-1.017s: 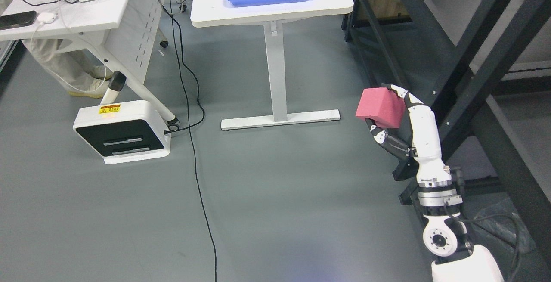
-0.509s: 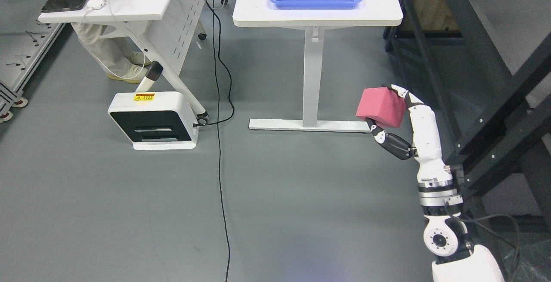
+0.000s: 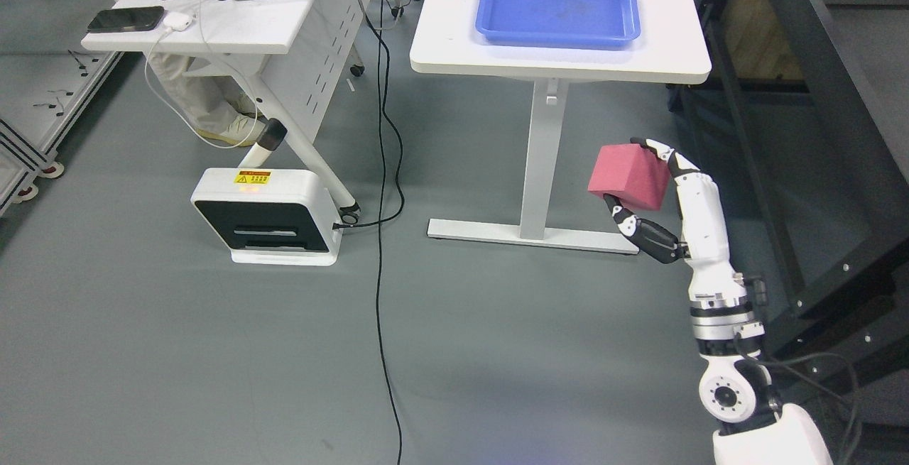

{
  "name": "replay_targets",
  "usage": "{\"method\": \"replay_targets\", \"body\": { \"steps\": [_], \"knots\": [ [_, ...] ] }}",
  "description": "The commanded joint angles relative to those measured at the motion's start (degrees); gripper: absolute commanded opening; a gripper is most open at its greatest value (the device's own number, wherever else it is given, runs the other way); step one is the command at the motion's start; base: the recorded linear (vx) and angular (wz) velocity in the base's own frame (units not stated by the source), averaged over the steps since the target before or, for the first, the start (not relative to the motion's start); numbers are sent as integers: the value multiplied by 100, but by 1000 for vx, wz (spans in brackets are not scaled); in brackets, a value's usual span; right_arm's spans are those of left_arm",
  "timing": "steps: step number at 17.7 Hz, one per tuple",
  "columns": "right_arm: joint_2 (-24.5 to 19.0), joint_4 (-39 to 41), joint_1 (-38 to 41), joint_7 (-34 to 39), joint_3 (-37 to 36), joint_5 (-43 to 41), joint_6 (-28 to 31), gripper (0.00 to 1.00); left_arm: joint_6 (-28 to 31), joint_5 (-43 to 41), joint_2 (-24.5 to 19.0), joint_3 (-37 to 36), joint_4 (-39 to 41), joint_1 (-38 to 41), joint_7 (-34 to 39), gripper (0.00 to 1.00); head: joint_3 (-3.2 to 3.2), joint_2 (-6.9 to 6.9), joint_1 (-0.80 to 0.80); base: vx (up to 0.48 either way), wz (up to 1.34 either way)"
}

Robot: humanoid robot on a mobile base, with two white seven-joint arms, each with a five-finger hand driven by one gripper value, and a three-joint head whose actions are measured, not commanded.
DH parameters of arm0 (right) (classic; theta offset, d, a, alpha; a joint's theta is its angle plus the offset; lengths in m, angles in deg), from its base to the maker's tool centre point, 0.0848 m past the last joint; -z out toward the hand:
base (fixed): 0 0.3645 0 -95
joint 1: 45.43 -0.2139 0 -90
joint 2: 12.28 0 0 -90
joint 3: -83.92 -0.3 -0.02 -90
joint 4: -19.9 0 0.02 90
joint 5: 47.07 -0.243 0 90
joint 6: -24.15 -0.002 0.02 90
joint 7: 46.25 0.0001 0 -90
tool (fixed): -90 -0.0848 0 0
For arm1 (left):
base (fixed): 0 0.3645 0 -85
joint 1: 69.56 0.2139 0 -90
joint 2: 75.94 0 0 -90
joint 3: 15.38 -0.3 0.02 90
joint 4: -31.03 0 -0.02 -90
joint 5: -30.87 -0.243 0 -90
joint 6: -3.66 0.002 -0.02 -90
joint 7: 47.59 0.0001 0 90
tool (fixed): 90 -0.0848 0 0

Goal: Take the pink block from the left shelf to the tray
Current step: 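Turn and drive to the white table holding the block in the right hand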

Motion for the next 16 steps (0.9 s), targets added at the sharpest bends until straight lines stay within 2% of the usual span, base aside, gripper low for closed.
{"method": "replay_targets", "body": {
  "steps": [1,16],
  "knots": [
    [-3,3,123,1,3,8,-2,10,2,0,-100,0,100,114,1,100,0,0,0,268,0],
    [-3,3,123,1,3,-1,-2,10,2,0,-100,0,100,114,1,100,0,0,0,272,-35]
  ]
}}
